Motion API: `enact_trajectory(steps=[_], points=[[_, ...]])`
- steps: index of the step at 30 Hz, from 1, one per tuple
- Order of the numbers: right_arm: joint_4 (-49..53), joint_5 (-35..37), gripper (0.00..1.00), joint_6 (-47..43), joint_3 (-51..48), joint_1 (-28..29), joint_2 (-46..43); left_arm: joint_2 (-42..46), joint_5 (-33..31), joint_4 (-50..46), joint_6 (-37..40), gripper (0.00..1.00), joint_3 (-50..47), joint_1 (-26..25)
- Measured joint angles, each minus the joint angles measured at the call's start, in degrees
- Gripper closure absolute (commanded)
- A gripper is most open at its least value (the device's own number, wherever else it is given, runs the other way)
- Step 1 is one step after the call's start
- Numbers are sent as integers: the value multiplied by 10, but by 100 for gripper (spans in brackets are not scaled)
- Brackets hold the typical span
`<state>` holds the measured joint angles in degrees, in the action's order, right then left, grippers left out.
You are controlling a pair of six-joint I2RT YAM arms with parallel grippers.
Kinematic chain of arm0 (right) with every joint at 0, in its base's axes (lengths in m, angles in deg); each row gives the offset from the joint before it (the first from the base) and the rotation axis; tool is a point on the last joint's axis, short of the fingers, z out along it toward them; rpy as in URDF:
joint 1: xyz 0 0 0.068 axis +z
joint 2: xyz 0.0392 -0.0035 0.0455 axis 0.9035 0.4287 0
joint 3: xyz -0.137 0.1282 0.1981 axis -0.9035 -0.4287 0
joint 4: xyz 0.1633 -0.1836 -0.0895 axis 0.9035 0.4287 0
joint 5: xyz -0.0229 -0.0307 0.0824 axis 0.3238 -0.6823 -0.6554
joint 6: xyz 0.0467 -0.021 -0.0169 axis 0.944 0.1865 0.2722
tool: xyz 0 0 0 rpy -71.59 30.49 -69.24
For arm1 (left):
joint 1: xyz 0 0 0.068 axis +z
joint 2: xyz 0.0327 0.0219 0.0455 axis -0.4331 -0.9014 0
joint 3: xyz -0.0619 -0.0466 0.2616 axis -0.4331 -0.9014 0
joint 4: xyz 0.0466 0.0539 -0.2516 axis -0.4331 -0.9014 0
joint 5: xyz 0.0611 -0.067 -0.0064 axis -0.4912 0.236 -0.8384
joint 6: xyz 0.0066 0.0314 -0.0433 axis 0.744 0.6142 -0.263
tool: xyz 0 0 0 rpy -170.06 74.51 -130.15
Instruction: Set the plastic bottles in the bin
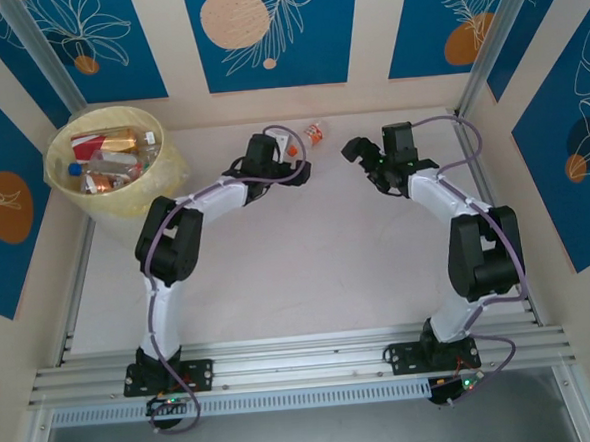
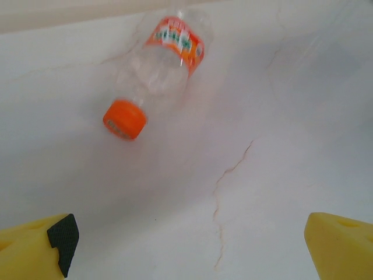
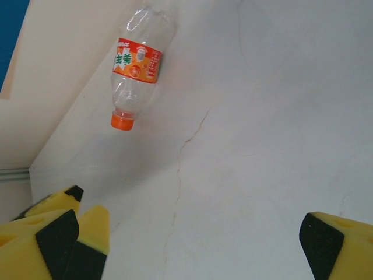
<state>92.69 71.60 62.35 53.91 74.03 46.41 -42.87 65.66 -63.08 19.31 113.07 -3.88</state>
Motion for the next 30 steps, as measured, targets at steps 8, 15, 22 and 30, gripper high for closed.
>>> enact_trajectory(steps=[8, 15, 22, 30], points=[[4, -6, 0, -28, -24, -1, -71, -136, -6, -68, 4, 0, 237, 3], [8, -6, 0, -34, -75, -21, -129, -347, -52, -243, 47, 0, 569, 5], [11, -5, 1, -35, -94, -35, -154, -475, -20, -368, 3, 4, 784, 35], [12, -3, 0, -35, -94, -35, -157, -476, 61, -391, -46, 28, 784, 59]])
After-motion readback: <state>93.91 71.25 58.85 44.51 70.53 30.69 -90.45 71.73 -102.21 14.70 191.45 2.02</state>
